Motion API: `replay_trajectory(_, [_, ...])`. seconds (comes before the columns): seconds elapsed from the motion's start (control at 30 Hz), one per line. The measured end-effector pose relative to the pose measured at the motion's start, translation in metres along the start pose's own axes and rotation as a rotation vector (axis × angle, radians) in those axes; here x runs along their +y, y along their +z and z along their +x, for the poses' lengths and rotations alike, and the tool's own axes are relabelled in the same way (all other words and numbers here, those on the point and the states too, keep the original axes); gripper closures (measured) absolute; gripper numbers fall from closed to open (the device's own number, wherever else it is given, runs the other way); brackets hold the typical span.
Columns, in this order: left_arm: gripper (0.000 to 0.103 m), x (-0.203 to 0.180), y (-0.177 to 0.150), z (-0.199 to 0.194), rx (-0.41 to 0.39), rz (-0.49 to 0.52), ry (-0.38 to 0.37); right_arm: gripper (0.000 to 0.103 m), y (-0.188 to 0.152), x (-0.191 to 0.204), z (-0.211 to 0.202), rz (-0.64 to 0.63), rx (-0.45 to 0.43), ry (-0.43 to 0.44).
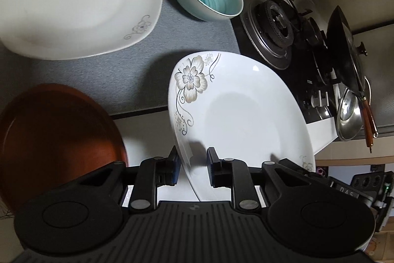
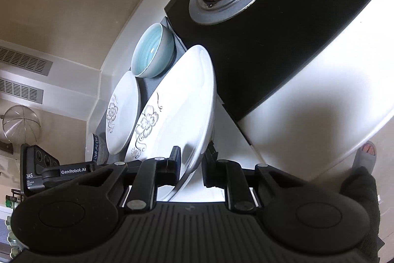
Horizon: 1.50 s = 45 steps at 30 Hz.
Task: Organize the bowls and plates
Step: 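Lift the white floral plate off the mat with both grippers, then lower the held plate onto the other white floral plate and open both grippers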
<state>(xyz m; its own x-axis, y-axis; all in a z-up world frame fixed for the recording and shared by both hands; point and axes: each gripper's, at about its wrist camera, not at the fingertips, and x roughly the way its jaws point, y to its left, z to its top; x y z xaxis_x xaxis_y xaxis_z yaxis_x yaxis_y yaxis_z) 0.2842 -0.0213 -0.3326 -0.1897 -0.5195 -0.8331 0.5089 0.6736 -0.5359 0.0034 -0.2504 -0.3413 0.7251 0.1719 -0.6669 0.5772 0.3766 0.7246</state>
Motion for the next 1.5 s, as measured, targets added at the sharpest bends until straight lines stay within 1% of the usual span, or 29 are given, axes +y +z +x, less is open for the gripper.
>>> replay_trajectory(0.23, [0.081, 0.003, -0.003, -0.027, -0.056, -0.009, -0.003, 0.084, -0.003, 0.027, 0.000, -0.050, 0.023, -0.005])
replay_trajectory(0.4, [0.081, 0.011, -0.005, -0.053, -0.093, -0.023, 0.020, 0.084, -0.003, 0.047, 0.007, -0.093, 0.046, 0.018])
replay_trajectory(0.5, [0.081, 0.022, -0.004, -0.067, -0.120, -0.056, 0.036, 0.084, 0.000, 0.059, 0.021, -0.097, 0.067, 0.043])
replay_trajectory(0.57, [0.081, 0.031, -0.002, -0.076, -0.142, -0.077, 0.051, 0.085, 0.002, 0.070, 0.034, -0.122, 0.085, 0.051])
replay_trajectory(0.7, [0.081, 0.052, 0.008, -0.090, -0.174, -0.121, 0.091, 0.085, 0.008, 0.090, 0.063, -0.145, 0.114, 0.070])
replay_trajectory(0.77, [0.080, 0.062, 0.015, -0.095, -0.189, -0.138, 0.109, 0.085, 0.012, 0.097, 0.078, -0.135, 0.120, 0.087])
replay_trajectory(0.87, [0.079, 0.079, 0.025, -0.099, -0.200, -0.171, 0.133, 0.084, 0.019, 0.109, 0.101, -0.149, 0.124, 0.102])
replay_trajectory(0.97, [0.079, 0.090, 0.037, -0.103, -0.224, -0.180, 0.152, 0.085, 0.028, 0.119, 0.124, -0.170, 0.134, 0.111])
replay_trajectory(1.07, [0.079, 0.099, 0.050, -0.105, -0.239, -0.197, 0.165, 0.085, 0.036, 0.130, 0.142, -0.199, 0.143, 0.105])
replay_trajectory(1.17, [0.079, 0.106, 0.063, -0.104, -0.253, -0.212, 0.171, 0.085, 0.041, 0.137, 0.156, -0.233, 0.142, 0.101])
replay_trajectory(1.3, [0.079, 0.115, 0.076, -0.100, -0.264, -0.221, 0.159, 0.085, 0.050, 0.139, 0.172, -0.236, 0.143, 0.099])
replay_trajectory(1.5, [0.079, 0.127, 0.087, -0.091, -0.276, -0.258, 0.191, 0.085, 0.053, 0.143, 0.194, -0.234, 0.148, 0.083])
